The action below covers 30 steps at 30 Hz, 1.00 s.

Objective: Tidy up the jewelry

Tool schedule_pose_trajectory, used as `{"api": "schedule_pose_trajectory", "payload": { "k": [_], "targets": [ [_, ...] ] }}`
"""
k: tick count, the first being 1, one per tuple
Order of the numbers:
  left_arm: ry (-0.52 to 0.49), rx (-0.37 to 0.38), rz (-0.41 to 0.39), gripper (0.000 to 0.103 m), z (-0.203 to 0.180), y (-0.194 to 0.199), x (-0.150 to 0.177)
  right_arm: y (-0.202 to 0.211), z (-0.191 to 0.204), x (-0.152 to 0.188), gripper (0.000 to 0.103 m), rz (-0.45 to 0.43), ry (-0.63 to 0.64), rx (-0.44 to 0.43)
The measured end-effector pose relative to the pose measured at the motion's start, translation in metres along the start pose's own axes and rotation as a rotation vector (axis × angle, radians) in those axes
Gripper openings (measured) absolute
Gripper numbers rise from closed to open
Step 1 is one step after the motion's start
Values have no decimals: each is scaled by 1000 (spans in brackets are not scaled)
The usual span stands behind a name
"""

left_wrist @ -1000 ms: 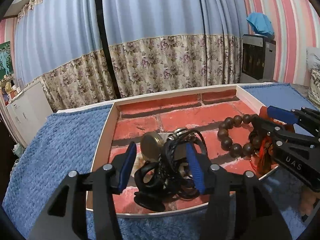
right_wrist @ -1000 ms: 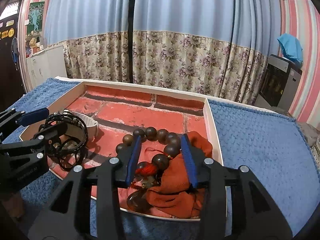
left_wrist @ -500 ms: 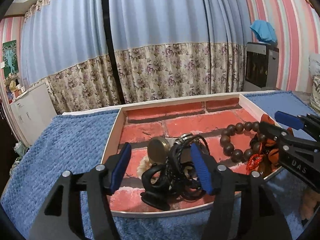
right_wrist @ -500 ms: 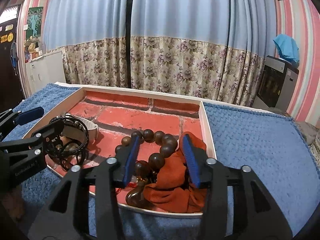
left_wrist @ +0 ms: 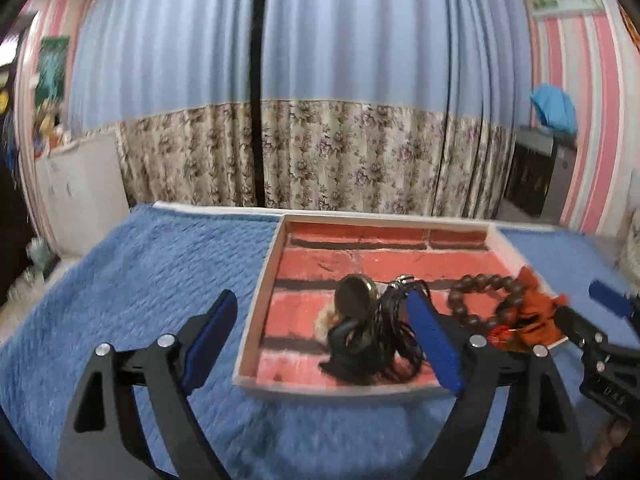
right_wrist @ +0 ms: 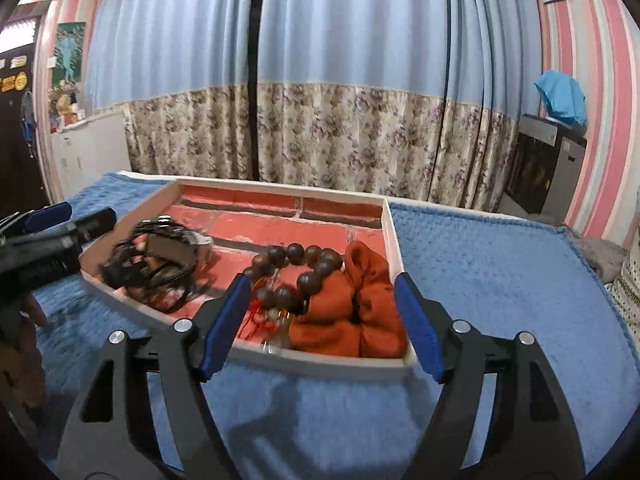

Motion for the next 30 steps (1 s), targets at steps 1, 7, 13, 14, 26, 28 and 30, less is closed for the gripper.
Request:
{"api": "schedule_pose_trajectory", "payload": {
  "k": [1,7,13,14,26,28,30],
  "targets": [
    [-3,8,0,92,4,14,2,12,-3,3,84,-5,-18,1],
    [-46,-25,-44,99,19,91,30,72,-8,28,86,-7,-98,-68],
    [-62,-22,-123,99,20,151,64,130,4,47,87,-68,-67,-77],
    [-60,-14,-126,99,19,154,68,135,5,50,87,-71,-66,-76],
    [-103,26,-170,99,5,164,79,150,3,75,93,-99,-79,-7],
    [-93,24,-173,99,7,165,79,149,6,76,94,-93,-65,-4],
    [-79,28,-173,99,11,167,80,150,6,74,95,-101,-52,0]
  ]
}}
Point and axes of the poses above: each gripper's, at about its wrist camera, not at the fingertips, and y roughly against the way its jaws point, z to its left, x to its underside, the point moved 7 cm from there along -y, roughly the way its jaws point, and after that the axes turned 1 degree about -x, right-handed, at the moved point
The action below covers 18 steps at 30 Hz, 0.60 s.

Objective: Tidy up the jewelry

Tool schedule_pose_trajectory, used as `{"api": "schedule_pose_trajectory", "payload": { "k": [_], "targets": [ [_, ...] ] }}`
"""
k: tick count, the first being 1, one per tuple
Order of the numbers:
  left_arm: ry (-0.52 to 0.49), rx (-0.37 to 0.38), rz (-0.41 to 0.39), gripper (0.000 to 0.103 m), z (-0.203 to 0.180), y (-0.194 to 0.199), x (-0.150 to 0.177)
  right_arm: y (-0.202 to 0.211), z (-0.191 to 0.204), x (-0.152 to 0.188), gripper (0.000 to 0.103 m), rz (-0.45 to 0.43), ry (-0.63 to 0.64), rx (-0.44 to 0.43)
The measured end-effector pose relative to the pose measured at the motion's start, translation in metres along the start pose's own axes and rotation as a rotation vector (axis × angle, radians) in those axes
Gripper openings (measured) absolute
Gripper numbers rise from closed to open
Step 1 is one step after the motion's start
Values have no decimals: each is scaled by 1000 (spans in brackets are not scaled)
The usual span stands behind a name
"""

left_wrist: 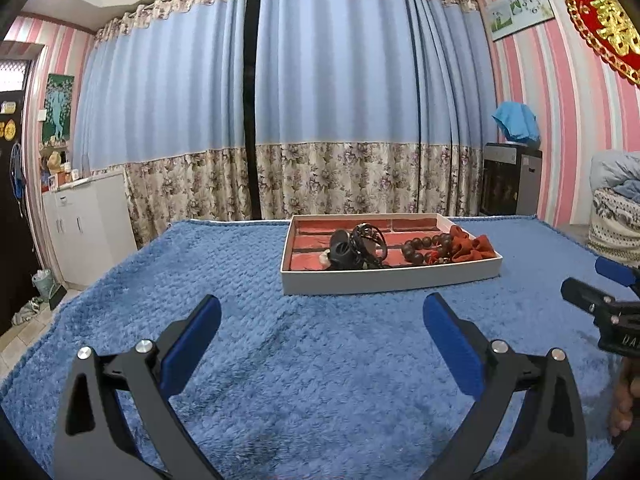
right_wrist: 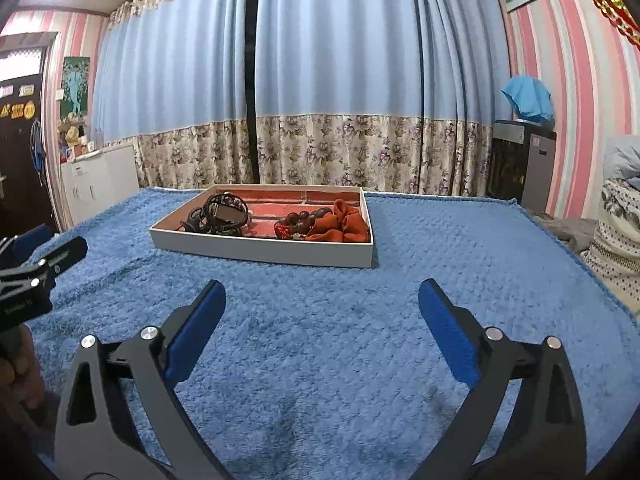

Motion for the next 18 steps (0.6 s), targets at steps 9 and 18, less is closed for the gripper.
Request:
{"api": "schedule_pose_trajectory", "payload": {
  "k": [9,18],
  "targets": [
    [-3,3,-5,99,1,1,0,2,0,-2,98,-22,-4,2],
    [-11,5,-8,99,-1,1,-1,2,-1,-2,98,-23,-10,2]
  ]
}}
Point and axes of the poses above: each gripper's, at about its wrist camera, not at the fingertips, and y roughly against the way its jaws point, z to its left, x to its underside, the point moved 7 cm from there along -y, roughly the way its jaws point, and after that the axes turned 1 degree about -x, right-handed, at the moved point
